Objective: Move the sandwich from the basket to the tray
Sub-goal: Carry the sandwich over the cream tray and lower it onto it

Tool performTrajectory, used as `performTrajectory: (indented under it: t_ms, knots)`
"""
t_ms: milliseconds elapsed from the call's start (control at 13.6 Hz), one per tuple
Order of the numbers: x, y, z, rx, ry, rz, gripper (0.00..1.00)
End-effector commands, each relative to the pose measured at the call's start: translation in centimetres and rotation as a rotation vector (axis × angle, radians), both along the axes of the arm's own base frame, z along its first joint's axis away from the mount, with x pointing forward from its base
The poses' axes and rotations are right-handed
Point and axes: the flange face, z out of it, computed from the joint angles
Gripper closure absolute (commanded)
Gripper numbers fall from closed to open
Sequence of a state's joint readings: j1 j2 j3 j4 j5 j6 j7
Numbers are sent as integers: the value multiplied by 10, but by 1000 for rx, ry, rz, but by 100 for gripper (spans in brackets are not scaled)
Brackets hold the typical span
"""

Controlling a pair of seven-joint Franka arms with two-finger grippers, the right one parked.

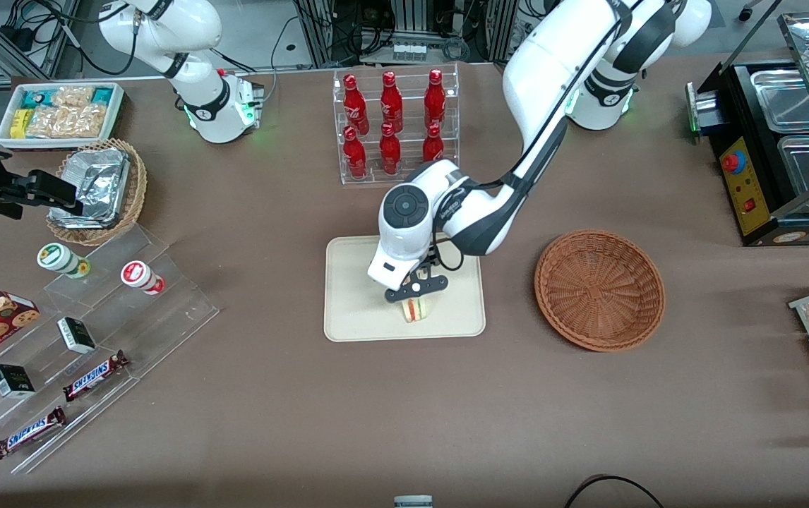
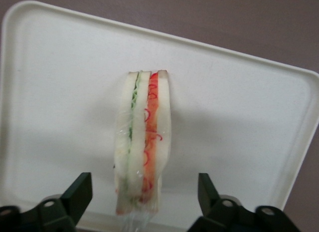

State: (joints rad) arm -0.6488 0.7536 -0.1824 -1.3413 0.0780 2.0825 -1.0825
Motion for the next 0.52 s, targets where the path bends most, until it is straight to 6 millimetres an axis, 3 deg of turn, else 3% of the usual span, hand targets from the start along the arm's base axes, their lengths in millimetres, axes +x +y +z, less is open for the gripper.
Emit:
performTrajectory:
  t_ms: [0,148,295,443]
  knots:
    - [15,23,71,24,-22,35,0]
    - [24,28,101,4,-49,26,0]
    - [51,57,124,-22,-64,95,0]
    - [52,78,136,41,-41,126,0]
